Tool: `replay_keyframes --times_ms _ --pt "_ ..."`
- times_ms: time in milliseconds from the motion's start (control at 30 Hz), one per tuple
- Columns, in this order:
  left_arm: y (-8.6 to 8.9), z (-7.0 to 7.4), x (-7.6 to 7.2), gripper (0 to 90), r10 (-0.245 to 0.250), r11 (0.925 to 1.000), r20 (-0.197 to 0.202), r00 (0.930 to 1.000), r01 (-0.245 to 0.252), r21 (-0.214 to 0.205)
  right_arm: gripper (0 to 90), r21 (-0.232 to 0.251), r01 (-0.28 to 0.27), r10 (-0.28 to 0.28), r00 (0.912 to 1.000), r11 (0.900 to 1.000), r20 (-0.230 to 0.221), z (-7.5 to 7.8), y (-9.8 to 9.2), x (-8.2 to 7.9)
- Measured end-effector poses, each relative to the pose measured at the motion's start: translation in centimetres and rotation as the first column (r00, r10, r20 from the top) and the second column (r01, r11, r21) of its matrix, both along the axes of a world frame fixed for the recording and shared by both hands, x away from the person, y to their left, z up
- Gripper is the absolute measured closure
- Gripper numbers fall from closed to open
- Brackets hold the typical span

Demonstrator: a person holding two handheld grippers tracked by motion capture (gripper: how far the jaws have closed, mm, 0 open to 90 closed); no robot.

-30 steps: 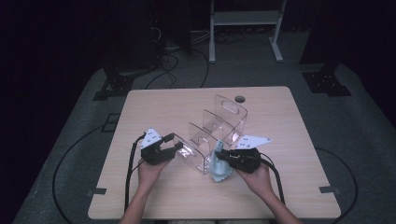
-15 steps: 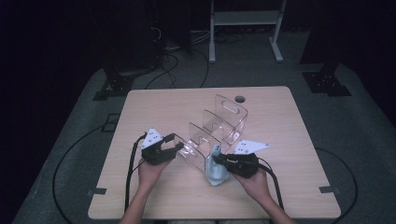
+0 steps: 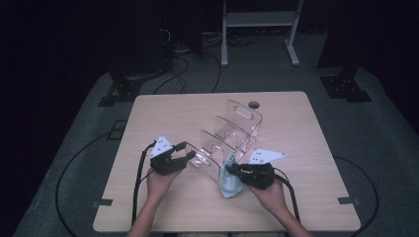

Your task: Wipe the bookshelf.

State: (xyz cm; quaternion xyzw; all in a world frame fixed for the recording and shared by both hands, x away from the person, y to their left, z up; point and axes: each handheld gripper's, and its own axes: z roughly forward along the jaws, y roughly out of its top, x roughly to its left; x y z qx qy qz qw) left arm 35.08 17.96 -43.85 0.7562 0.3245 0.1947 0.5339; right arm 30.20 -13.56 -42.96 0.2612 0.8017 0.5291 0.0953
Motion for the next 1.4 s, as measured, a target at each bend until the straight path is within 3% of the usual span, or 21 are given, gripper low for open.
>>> replay_keyframes --times_ms 33,133,267,333,467,500,567,633,800,1167,1300,1367,1400 --pt "0.0 0.0 0.0 46.8 0.002 1.0 -0.003 1.0 -0.002 -0.002 83.7 -0.024 -0.042 0.042 0.999 0.9988 0.015 0.0 1.2 -0.9" --pt "0.1 0.0 -0.1 46.9 0.002 1.0 -0.002 1.0 -0.002 -0.003 83.8 -0.037 -0.05 0.051 0.9984 0.9981 0.026 0.0 1.3 -1.0" --pt "0.1 0.0 -0.1 47.0 -0.004 1.0 0.002 1.0 0.004 -0.003 83.8 -0.018 0.042 -0.041 0.999 0.999 0.016 0.1 -1.0 0.7" --pt "-0.1 0.0 -0.1 47.1 -0.004 1.0 0.003 1.0 0.004 -0.002 83.8 -0.004 0.051 -0.051 0.9987 0.9987 0.001 -0.1 -1.3 1.0" --pt "0.0 0.0 0.0 47.0 -0.002 1.0 0.002 1.0 0.002 -0.003 83.8 0.005 0.009 -0.009 0.9999 0.9999 -0.004 -0.2 -0.2 0.1" --pt "0.0 0.0 0.0 47.0 0.0 1.0 -0.002 1.0 0.0 -0.008 83.8 -0.014 -0.047 0.047 0.9989 0.9988 -0.002 -0.5 1.2 -0.9" --pt "0.0 0.0 -0.1 47.1 -0.001 1.0 -0.001 1.0 0.001 -0.004 83.8 -0.037 -0.077 0.077 0.997 0.9963 -0.002 -0.7 1.8 -1.2" --pt "0.1 0.0 -0.1 47.1 0.0 1.0 -0.001 1.0 0.0 -0.002 83.9 -0.04 -0.076 0.076 0.9971 0.9963 -0.005 -0.7 1.5 -0.8" --pt "0.0 0.0 -0.1 47.4 -0.019 0.9998 -0.001 0.9998 0.019 -0.01 83.8 -0.022 0.013 -0.014 0.9998 0.9997 -0.015 -1.1 -0.5 0.3" --pt "-0.2 0.1 -0.8 46.1 -0.094 0.9954 0.004 0.9956 0.094 0.018 83.9 0.0 0.011 -0.011 0.9983 0.9999 -0.056 -1.4 -1.6 0.5" --pt "-0.2 0.1 -1.1 45.8 -0.132 0.9909 0.003 0.9912 0.132 0.025 83.8 0.001 0.031 -0.031 0.998 0.9995 -0.055 -1.3 -2.2 0.8" --pt "-0.4 0.2 -1.5 45.9 -0.18 0.9831 0.004 0.9836 0.18 0.033 83.7 0.006 0.064 -0.064 0.9962 0.9979 -0.06 -1.4 -3.1 1.3" --pt "-0.4 0.2 -1.5 46.1 -0.18 0.9831 0.004 0.9836 0.18 0.033 83.7 0.007 0.074 -0.073 0.9954 0.9973 -0.062 -1.4 -3.3 1.4"
